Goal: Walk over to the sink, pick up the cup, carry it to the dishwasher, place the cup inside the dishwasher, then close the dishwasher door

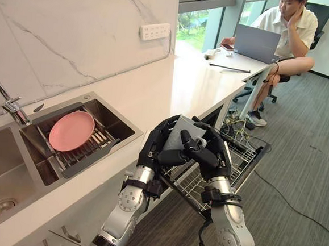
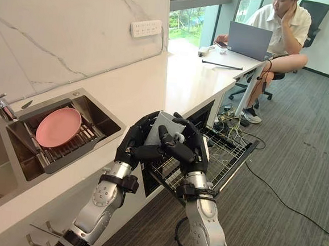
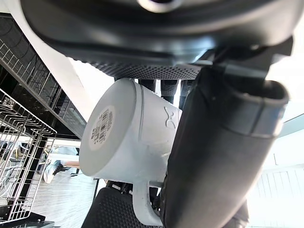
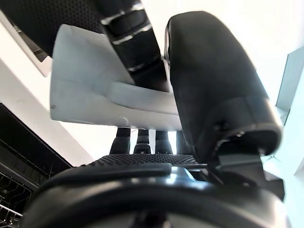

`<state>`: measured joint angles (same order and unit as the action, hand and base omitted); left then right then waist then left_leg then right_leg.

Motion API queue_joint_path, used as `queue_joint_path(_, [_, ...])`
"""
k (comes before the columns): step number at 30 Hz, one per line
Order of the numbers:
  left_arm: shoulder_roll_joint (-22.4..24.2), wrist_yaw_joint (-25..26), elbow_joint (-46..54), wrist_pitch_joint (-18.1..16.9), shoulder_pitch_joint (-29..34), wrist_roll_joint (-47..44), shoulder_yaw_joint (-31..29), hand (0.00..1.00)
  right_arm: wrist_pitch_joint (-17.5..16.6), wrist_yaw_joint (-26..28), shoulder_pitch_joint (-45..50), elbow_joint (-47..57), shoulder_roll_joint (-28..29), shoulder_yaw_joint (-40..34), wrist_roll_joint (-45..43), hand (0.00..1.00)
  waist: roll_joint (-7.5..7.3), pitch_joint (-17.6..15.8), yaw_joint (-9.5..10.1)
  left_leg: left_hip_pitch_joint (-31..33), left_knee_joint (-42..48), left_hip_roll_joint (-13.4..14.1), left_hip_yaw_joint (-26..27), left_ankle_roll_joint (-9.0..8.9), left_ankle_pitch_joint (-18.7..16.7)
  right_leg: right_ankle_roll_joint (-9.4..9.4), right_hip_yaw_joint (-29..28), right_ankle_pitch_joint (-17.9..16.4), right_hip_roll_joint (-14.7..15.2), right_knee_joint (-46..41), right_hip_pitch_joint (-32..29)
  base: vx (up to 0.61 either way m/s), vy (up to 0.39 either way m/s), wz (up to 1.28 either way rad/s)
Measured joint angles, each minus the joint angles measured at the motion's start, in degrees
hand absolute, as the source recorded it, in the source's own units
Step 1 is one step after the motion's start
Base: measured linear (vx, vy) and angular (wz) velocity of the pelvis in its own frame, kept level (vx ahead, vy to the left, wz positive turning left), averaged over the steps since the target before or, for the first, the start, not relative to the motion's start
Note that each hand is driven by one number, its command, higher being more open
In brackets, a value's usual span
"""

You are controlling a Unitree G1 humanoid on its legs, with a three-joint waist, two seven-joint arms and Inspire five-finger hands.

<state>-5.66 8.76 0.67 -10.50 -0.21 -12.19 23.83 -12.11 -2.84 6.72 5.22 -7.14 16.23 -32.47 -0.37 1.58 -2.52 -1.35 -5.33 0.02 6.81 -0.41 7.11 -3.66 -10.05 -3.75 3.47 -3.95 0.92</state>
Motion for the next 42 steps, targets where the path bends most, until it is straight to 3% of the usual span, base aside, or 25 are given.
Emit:
queue_joint_path(1, [-0.6, -0.1, 0.0, 0.0, -0.2, 0.0, 0.2, 0.90, 0.0, 0.1, 0.0, 0.0, -0.2, -0.1, -0.1, 0.30, -0.06, 0.1, 0.01, 0.0, 0.0, 0.0, 0.0, 0.03, 0.1, 0.01, 0.0, 0.0, 0.0, 0.0, 0.0, 0.00, 0.000, 0.00])
queue_joint_path(8, [-0.5, -1.9, 0.2, 0.0, -0.2, -0.1, 0.5, 0.90, 0.2, 0.4, -0.1, 0.0, 0.0, -2.2, 0.2, 0.30, -0.23, 0.1, 0.14, 0.1, 0.0, 0.0, 0.0, 0.15, 0.4, 0.02, 0.0, 0.4, 0.0, 0.3, 0.0, 0.00, 0.000, 0.00])
queue_joint_path(14, [0.3, -3.0, 2.8, 0.0, -0.1, -0.1, -0.1, 0.90, 0.2, 0.3, -0.2, 0.8, 2.2, -6.6, 6.8, 0.30, -0.32, 0.1, 0.14, 0.2, 0.0, 0.2, 0.0, 0.15, 0.4, 0.00, 0.1, 0.9, 0.0, 0.9, 0.1, 0.00, 0.000, 0.00])
queue_joint_path(25, [0.3, -4.3, 3.5, -0.4, 4.5, -0.4, -7.9, 0.90, 0.2, -2.0, -0.8, 4.0, 3.7, -17.8, 12.7, 0.30, -0.88, -0.3, 0.11, 0.1, 0.0, 0.5, 0.1, 0.12, 0.4, -0.13, 0.1, 1.1, -0.1, 1.3, 0.4, 0.00, 0.000, 0.00])
queue_joint_path(35, [0.2, -9.2, 2.4, -0.4, 12.4, -3.8, -10.1, 0.90, 0.2, -1.3, 0.2, 5.0, 3.6, -22.5, 17.6, 0.30, -0.96, -0.9, 0.05, 0.3, 0.0, 0.6, 0.1, -0.25, 0.1, -0.37, 0.3, 0.9, -0.1, 1.4, 0.4, 0.00, -0.001, 0.01])
queue_joint_path(42, [-0.4, -14.2, -5.3, 0.1, 19.7, -4.7, -11.5, 0.90, 0.2, -0.2, 3.8, 2.1, 2.2, -26.5, 22.0, 0.30, -0.96, -1.8, 0.04, 1.0, 0.0, 0.6, -0.8, -0.46, -0.1, -0.62, 1.2, 0.7, 0.0, 1.9, 0.3, 0.01, -0.005, 0.08])
